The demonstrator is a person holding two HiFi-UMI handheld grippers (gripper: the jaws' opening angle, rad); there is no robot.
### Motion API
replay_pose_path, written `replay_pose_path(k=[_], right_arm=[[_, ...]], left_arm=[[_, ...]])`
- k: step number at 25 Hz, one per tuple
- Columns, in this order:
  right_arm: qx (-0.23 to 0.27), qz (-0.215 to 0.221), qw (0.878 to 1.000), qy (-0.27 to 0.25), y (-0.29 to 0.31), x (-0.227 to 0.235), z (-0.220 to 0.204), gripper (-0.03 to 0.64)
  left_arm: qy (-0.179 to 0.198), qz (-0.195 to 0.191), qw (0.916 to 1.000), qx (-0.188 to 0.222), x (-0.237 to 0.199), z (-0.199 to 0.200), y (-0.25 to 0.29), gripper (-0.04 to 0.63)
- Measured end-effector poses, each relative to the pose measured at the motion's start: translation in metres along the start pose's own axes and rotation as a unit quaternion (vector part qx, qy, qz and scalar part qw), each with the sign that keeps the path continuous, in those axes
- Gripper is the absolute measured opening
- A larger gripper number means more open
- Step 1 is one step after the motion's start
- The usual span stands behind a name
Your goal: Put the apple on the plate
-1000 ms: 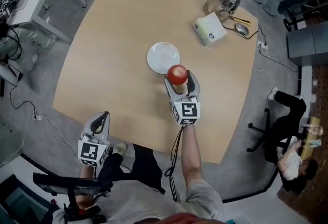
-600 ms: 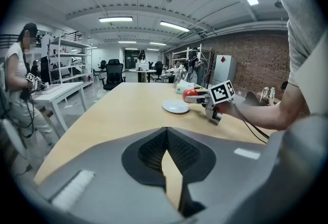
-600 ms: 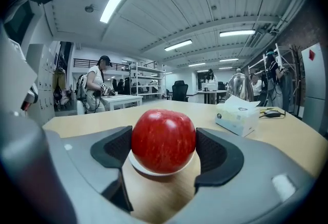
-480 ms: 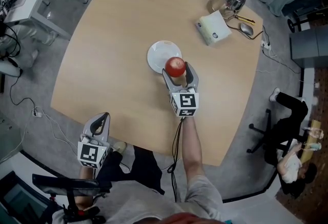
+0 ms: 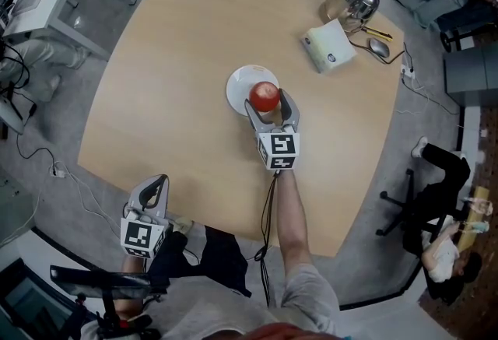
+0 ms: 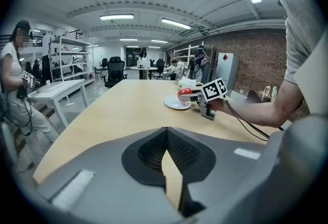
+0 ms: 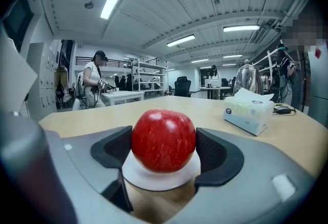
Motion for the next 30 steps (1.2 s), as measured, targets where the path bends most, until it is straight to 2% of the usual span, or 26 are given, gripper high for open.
replay_pose_path(k=[30], right_arm=[[-0.028,-0.005,1.0,-0.008,0.015,-0.002,-0.006,0.403]], left_arm=[[-0.009,0.005,0.9999,0.006,-0.01,-0.005,-0.005,0.02]])
Point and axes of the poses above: the fingertips, and each gripper's own axes: y forward along the fingers, x to its right, z out of its top, the point moved 1 cm from there along -y, backward along the fingers, and after that the axes turned 12 degrees about x, right-handed, at the moved point
